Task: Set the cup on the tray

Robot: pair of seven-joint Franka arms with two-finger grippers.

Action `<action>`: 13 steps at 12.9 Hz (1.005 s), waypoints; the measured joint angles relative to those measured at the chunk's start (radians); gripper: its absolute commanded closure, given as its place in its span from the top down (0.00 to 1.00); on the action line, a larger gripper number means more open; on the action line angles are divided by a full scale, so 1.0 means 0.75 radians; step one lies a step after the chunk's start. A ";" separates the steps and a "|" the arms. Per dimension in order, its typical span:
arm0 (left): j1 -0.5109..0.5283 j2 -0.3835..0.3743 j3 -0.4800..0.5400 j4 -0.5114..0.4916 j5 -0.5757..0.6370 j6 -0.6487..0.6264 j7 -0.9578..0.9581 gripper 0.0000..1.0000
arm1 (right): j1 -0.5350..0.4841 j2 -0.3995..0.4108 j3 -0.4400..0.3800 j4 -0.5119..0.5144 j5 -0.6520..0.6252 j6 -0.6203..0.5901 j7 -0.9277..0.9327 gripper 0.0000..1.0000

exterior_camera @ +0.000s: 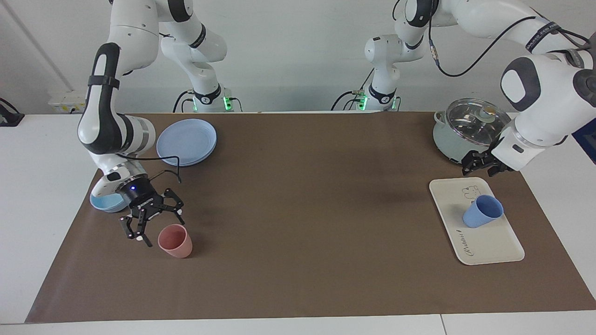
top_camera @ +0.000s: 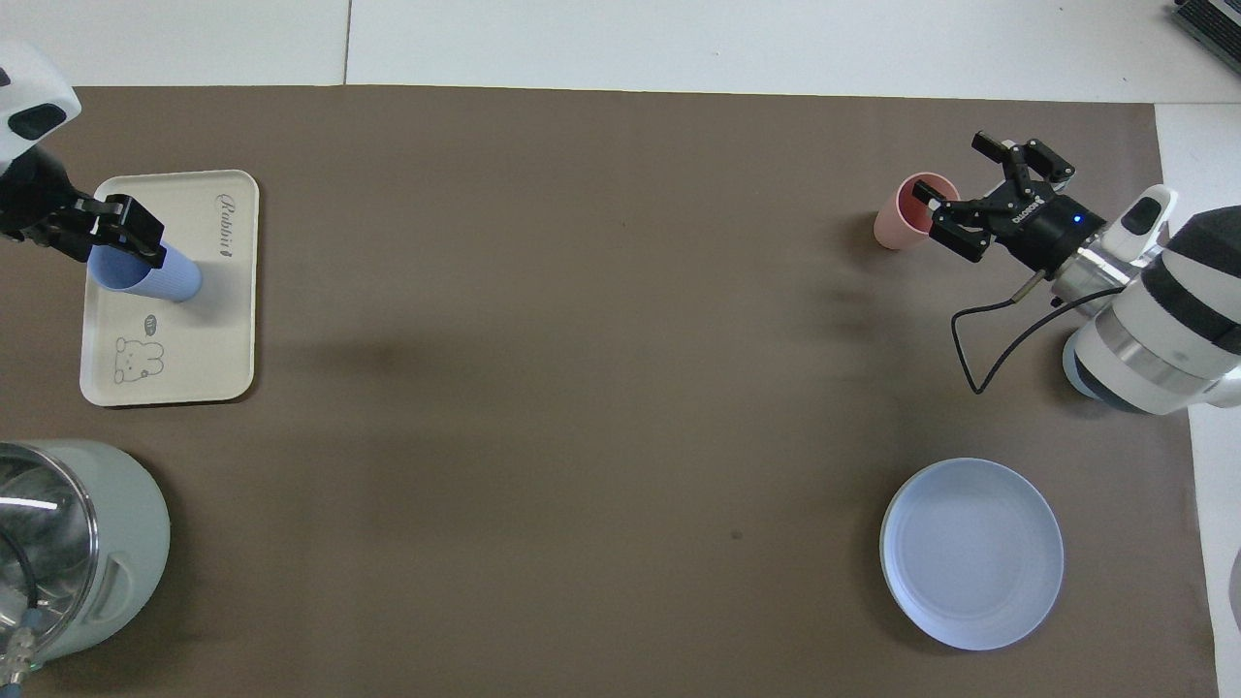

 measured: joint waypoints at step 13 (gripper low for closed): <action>-0.036 -0.275 -0.020 -0.093 0.000 -0.067 0.005 1.00 | -0.010 -0.275 -0.011 -0.019 -1.379 0.037 0.839 1.00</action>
